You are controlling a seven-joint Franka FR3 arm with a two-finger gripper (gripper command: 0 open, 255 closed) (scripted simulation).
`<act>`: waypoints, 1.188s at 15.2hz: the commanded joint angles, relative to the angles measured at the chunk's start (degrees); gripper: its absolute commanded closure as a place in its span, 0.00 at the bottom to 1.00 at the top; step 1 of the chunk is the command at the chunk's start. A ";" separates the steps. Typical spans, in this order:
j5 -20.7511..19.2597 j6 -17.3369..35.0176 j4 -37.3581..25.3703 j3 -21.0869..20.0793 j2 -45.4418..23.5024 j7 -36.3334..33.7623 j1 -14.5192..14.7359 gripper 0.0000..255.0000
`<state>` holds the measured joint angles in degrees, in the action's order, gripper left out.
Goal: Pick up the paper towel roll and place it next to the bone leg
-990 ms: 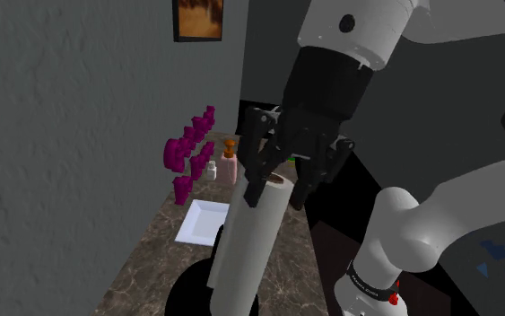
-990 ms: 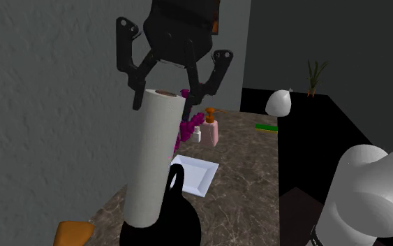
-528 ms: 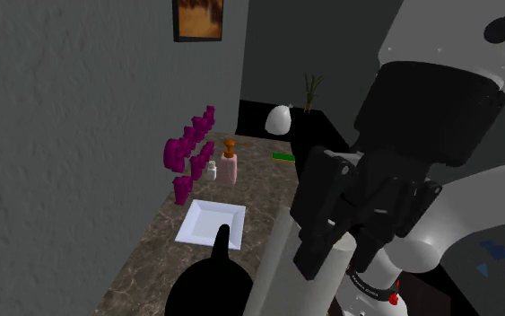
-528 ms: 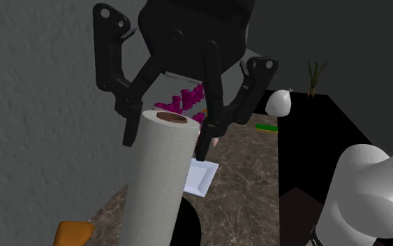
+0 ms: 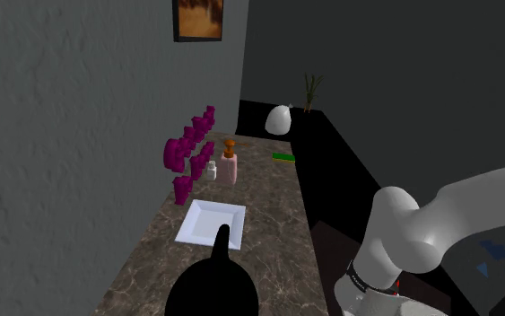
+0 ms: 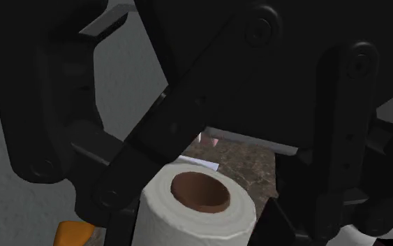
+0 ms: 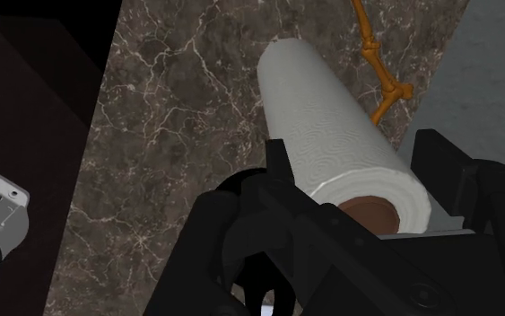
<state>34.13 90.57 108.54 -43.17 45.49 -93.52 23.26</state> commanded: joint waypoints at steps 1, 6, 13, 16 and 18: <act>0.62 1.00 1.44 -0.68 0.74 -0.29 0.34 1.00; 1.90 3.97 6.20 -1.40 2.58 0.61 1.31 1.00; 3.83 8.13 12.33 -2.86 4.68 1.74 2.54 1.00; 4.72 9.92 14.78 -3.63 5.41 2.18 3.02 1.00; 5.33 11.12 16.36 -4.20 5.85 2.48 3.32 1.00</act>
<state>39.16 101.05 124.32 -46.93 51.26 -91.09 26.55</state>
